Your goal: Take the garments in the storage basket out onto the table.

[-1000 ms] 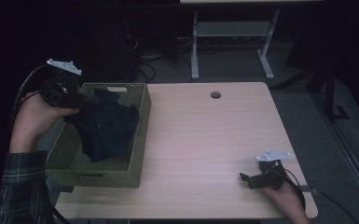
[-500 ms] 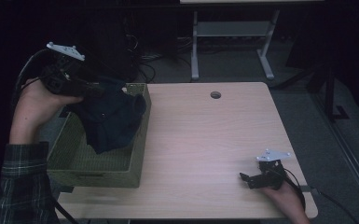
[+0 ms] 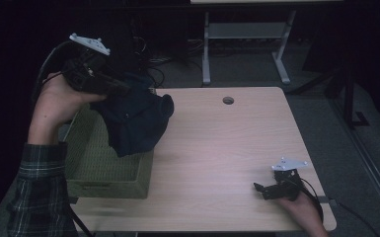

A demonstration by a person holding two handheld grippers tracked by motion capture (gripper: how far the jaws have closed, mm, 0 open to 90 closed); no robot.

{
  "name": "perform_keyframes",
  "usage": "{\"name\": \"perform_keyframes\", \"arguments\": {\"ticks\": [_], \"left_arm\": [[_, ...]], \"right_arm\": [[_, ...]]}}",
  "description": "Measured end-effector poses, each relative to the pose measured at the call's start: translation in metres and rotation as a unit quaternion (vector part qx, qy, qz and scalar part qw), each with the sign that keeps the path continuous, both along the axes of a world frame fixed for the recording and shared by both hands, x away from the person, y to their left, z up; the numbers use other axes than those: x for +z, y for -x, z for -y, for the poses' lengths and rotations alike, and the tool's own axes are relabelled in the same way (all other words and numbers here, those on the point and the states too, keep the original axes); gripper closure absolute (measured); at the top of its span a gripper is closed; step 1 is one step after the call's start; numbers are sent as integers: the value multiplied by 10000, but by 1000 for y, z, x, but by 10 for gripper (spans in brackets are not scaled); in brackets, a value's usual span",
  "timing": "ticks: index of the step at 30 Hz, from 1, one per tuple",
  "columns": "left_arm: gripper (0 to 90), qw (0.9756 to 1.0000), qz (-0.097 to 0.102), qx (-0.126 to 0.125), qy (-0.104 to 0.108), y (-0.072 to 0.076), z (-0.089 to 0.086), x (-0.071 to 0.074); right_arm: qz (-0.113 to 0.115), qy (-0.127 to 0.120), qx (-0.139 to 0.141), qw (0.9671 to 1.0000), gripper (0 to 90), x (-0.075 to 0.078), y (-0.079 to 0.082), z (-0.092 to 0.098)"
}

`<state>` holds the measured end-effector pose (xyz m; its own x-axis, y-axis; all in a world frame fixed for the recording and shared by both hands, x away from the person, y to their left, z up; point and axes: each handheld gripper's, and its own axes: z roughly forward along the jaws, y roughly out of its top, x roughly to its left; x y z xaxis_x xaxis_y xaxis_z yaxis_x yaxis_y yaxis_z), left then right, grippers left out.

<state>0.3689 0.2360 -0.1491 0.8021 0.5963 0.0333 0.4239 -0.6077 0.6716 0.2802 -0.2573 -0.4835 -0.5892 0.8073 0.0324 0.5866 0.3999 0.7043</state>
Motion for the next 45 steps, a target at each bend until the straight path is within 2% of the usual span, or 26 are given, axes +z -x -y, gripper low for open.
{"name": "perform_keyframes", "arguments": {"ticks": [2,13,17,22,26,36,45], "left_arm": [[818,10000,-3,-64,51,-1,6,0],[818,9991,-3,-421,47,-5,48,-5],[818,9983,-19,-574,-12,-5,63,-7],[817,9972,-44,-743,44,-5,81,-9],[817,9958,-72,-914,-28,-5,94,-12],[816,9929,-204,-1171,37,-7,124,-31],[816,9898,-369,-1373,-24,-8,150,-54]], "right_arm": [[3,12,8,10000,9,0,0,0],[-10,8,-4,10000,8,0,0,0],[-19,-10,-12,10000,9,0,0,0],[-21,-4,-7,10000,8,0,0,0],[-21,-4,-6,10000,9,0,0,0],[-25,-5,-9,10000,9,0,0,0],[-27,-4,-6,10000,8,0,0,0]]}}
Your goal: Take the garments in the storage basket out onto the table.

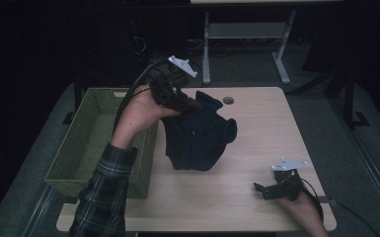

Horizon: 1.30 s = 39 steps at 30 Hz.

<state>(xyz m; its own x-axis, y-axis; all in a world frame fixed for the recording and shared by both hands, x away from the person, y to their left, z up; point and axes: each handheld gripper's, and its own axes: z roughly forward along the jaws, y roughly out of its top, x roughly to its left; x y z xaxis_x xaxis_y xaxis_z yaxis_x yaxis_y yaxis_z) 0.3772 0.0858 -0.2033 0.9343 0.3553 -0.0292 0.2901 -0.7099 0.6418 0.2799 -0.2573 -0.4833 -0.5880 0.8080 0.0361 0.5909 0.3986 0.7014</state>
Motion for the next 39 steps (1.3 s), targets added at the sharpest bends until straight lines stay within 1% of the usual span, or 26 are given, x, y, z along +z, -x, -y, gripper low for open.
{"name": "perform_keyframes", "arguments": {"ticks": [7,10,14,16,18,19,20,21,22,23,24,29,33,34,35,36,39], "left_arm": [[816,9999,-104,-110,-35,-1,15,-21],[816,9997,-180,-153,-14,0,21,-30],[816,9994,-247,-251,-42,0,31,-42],[815,9992,-316,-244,-24,1,35,-47],[815,9991,-319,-283,-33,1,40,-53],[815,9990,-327,-316,-56,0,43,-59],[814,9990,-327,-316,-56,0,43,-59],[814,9987,-353,-347,-75,0,45,-62],[814,9987,-361,-349,-71,0,47,-66],[813,9985,-416,-337,-70,-1,50,-74],[812,9985,-416,-337,-70,-1,50,-74],[805,9979,-527,-366,-39,-3,56,-91],[801,9976,-567,-396,-35,-3,61,-99],[799,9973,-573,-443,-70,-3,65,-104],[798,9973,-573,-443,-70,-3,65,-104],[798,9972,-616,-418,-73,-2,67,-107],[790,9969,-625,-466,-103,-3,72,-115]], "right_arm": [[1,-2,-2,10000,8,0,0,0],[1,-2,-2,10000,8,0,0,0],[0,-2,-3,10000,8,0,0,0],[0,-1,-3,10000,8,0,0,0],[0,-2,-2,10000,8,0,0,0],[1,-2,-3,10000,8,0,0,0],[1,-2,-3,10000,8,0,0,0],[-2,-2,-3,10000,8,0,0,0],[2,0,0,10000,8,0,0,0],[1,0,0,10000,8,0,0,0],[1,0,0,10000,8,0,0,0],[5,3,3,10000,8,0,0,0],[5,3,3,10000,9,0,0,0],[6,10,6,10000,9,0,0,0],[6,10,6,10000,9,0,0,0],[9,8,4,10000,9,0,0,0],[8,8,3,10000,8,0,0,0]]}}
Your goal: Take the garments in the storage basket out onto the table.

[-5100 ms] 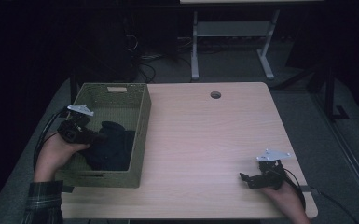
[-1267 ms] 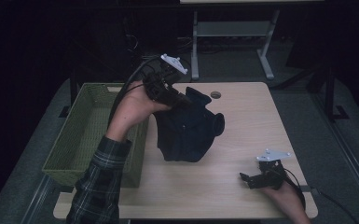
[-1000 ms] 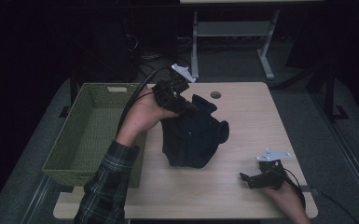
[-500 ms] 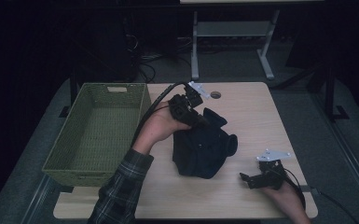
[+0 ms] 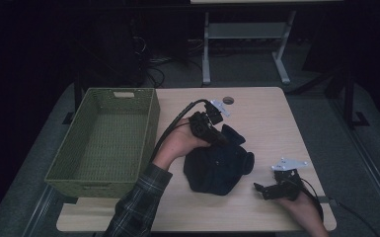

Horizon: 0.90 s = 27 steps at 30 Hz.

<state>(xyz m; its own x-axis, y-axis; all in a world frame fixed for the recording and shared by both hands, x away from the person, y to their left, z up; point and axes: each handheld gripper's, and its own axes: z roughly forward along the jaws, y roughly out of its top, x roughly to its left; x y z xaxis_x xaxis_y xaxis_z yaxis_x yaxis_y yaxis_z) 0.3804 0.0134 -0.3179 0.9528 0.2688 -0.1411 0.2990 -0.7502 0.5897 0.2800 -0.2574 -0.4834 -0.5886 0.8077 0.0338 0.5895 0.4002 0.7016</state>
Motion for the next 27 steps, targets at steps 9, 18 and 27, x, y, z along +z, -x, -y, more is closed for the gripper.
{"name": "perform_keyframes", "arguments": {"ticks": [9,18,27], "left_arm": [[718,9999,-100,-27,-114,-3,4,-17],[536,9999,77,84,-1,-1,-5,-9],[562,9996,168,223,106,9,-23,1]], "right_arm": [[15,12,11,10000,8,0,0,0],[14,7,4,10000,8,0,0,0],[11,6,3,10000,8,0,0,0]]}}
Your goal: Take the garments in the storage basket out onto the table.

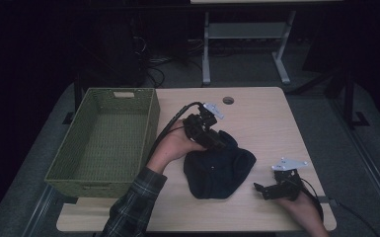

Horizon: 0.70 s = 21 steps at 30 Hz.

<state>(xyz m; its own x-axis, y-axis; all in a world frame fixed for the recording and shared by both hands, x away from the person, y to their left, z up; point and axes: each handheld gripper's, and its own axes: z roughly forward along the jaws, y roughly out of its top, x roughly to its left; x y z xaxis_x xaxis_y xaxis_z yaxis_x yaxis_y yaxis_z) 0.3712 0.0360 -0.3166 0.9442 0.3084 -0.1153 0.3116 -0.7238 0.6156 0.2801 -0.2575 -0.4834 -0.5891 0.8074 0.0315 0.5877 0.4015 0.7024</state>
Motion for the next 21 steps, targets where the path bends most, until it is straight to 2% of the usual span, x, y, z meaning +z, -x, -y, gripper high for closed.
{"name": "perform_keyframes", "arguments": {"ticks": [3,4,5,9,15,16,21], "left_arm": [[686,10000,-28,34,33,6,-9,1],[758,10000,-39,37,30,9,-12,1],[758,10000,-51,37,23,10,-15,0],[881,9998,-151,73,-94,20,-25,-8],[900,9993,-186,194,-265,39,-36,-28],[900,9993,-186,194,-265,39,-36,-28],[899,9988,-248,257,-342,47,-43,-47]], "right_arm": [[-17,-6,-4,10000,8,0,0,0],[-19,-3,-2,10000,9,0,0,0],[-19,-3,-2,10000,9,0,0,0],[-17,-4,-2,10000,8,0,0,0],[1,2,1,10000,8,0,0,0],[1,2,1,10000,8,0,0,0],[2,6,6,10000,8,0,0,0]]}}
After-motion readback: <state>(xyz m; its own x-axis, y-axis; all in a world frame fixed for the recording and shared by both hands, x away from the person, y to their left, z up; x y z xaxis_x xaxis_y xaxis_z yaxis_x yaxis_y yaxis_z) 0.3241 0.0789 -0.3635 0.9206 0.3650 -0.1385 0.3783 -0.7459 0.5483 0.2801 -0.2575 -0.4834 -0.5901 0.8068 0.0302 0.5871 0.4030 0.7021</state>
